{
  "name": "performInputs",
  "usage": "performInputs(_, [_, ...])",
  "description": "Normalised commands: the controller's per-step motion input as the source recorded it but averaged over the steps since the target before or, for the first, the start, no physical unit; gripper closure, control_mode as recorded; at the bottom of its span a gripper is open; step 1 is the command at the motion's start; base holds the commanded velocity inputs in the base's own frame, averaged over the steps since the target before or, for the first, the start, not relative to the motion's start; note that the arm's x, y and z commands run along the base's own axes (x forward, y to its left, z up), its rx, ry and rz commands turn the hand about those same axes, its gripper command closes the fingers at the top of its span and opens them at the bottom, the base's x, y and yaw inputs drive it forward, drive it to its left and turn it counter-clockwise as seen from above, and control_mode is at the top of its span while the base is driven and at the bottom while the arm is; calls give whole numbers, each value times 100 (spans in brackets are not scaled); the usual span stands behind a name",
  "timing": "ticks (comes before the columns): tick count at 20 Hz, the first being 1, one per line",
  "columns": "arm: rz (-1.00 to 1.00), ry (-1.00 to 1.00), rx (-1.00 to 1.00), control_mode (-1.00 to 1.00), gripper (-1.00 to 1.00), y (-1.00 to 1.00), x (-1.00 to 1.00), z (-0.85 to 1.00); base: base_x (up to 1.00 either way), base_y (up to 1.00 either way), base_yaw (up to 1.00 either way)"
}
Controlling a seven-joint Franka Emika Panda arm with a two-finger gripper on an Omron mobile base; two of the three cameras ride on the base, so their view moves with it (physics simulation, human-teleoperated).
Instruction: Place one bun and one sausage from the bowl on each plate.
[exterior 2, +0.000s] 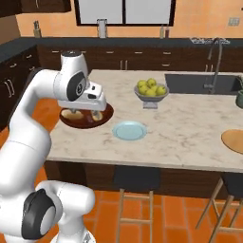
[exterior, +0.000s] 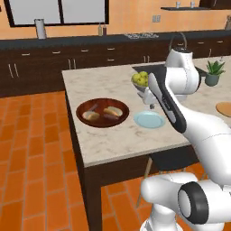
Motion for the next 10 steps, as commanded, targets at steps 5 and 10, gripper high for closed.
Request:
performInputs(5, [0, 0, 0, 100, -100, 0, 0, 0, 36, -65, 38])
performInputs(10, [0, 0, 0, 100, -100, 0, 0, 0, 72, -20, 12])
